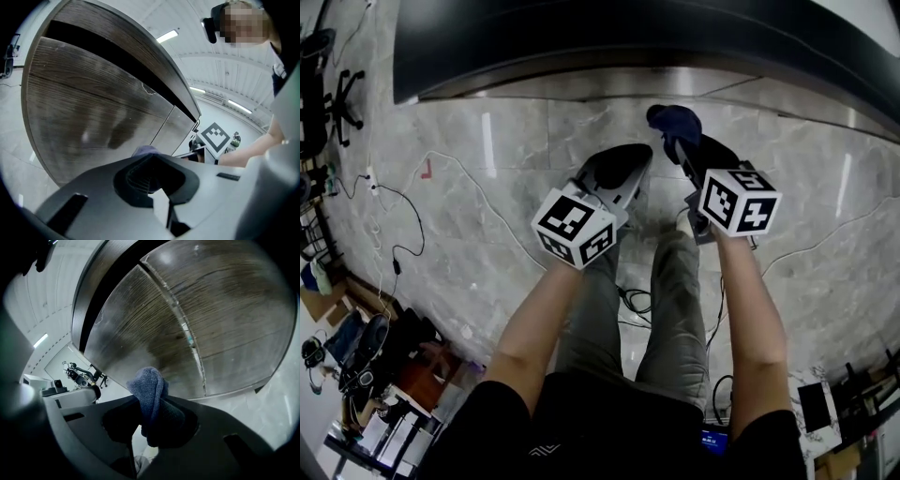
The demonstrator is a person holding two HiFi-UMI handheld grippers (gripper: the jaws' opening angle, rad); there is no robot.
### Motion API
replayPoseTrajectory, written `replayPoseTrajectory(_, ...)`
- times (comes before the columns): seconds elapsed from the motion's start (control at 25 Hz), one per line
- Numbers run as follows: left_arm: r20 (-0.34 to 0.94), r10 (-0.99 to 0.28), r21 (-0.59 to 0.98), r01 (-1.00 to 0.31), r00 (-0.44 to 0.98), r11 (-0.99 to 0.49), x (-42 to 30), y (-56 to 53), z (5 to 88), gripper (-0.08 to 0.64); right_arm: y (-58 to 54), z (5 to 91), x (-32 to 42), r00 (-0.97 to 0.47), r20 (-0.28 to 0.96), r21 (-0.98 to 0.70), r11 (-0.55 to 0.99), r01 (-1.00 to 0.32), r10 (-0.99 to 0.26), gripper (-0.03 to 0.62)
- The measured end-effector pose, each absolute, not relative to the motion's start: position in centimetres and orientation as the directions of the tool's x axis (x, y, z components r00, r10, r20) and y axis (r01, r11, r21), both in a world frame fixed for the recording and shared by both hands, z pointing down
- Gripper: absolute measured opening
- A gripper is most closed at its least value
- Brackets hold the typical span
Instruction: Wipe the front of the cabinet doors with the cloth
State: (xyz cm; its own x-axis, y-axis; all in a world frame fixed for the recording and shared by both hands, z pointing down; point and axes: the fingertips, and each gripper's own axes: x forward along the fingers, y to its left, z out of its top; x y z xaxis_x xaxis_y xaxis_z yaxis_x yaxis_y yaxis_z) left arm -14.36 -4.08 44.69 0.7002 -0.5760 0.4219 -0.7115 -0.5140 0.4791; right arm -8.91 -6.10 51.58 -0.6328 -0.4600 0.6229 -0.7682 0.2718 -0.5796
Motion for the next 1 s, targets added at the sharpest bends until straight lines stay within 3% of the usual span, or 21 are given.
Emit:
replayPoseTrajectory(0.56, 0.448, -0.694, 0.455, -0.812, 0.563, -0.366, -28.9, -3.4, 46.6, -0.002, -5.2, 52.3, -23.3, -0.716, 0.614, -0.596, 0.399, -0.697, -0.333, 0.086)
replayPoseTrajectory(1.0, 0.469, -0.743, 0.461, -0.850, 0.478, -0.255, -36.4, -2.1, 49.7, -0.002, -4.6, 54.9, -30.1, -0.717, 0.636, -0.599, 0.403, -0.692, -0.287, 0.086)
